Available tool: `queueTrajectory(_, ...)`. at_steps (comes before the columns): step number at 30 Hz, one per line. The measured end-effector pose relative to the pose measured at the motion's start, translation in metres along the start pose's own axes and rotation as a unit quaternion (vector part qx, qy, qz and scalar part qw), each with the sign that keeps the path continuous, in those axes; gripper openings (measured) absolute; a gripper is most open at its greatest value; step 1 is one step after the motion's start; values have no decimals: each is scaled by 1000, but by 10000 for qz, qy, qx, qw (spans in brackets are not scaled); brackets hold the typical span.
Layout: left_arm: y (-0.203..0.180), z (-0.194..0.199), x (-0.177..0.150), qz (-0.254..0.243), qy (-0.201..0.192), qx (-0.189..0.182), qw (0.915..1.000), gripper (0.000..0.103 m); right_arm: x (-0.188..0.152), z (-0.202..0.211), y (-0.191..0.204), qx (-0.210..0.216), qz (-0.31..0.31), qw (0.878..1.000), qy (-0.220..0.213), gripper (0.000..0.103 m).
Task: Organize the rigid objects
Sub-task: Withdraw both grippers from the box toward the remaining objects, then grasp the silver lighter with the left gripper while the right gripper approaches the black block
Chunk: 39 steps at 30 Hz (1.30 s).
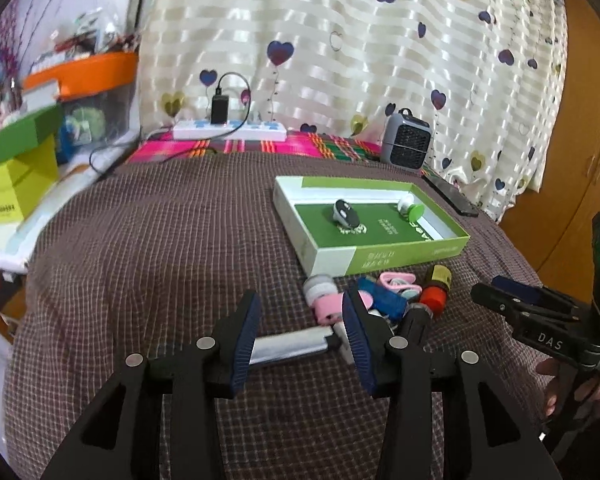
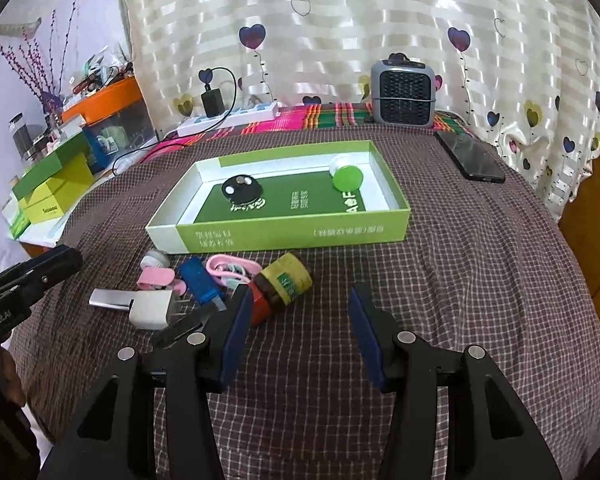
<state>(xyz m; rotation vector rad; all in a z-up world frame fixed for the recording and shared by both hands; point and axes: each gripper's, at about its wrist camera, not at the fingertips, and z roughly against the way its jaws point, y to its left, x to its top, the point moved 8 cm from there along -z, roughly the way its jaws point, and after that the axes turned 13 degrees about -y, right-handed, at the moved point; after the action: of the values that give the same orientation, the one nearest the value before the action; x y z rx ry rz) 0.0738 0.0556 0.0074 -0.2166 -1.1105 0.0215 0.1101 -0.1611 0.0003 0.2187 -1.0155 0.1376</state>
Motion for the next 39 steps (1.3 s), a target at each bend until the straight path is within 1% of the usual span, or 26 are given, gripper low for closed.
queueTrajectory(3,13,1,-10,210,100,-32,9997,42,-6,0,9,61,-46,9999,80,51)
queueTrajectory(5,19,1,-14,258,136,-14,9996,42,-12,-2,19,73,-54,9998,183,54)
queueTrajectory(6,21,2,-16,262,145,-8,9996,42,-16,-4,27,109,-3,9997,234,59)
queueTrajectory(7,23,2,-17,262,156,-3,9995,42,-18,-5,31,143,23,9995,270,60)
queueTrajectory(10,31,4,-22,287,207,-9,9994,43,-27,-11,50,304,-28,9985,454,61)
queueTrajectory(12,34,5,-23,290,236,-52,9993,43,-30,-14,56,299,-53,9982,510,61)
queueTrajectory(17,40,6,-28,247,288,-83,9992,43,-33,-22,67,135,-100,9982,582,61)
queueTrajectory(25,48,0,-34,232,403,-137,9988,43,-32,-26,67,-179,-233,9980,556,61)
queueTrajectory(29,46,-6,-31,104,433,-207,9988,43,-33,-28,68,-302,-228,9976,572,63)
queueTrajectory(31,45,-11,-30,73,478,-252,9985,43,-33,-26,65,-423,-254,9969,610,66)
queueTrajectory(34,41,-19,-30,42,585,-339,9977,44,-35,-23,66,-515,-259,9963,632,67)
queueTrajectory(36,38,-24,-30,-9,640,-420,9971,44,-35,-27,70,-545,-155,9960,696,67)
queueTrajectory(39,34,-27,-30,-121,685,-438,9966,44,-37,-30,73,-616,-92,9953,736,67)
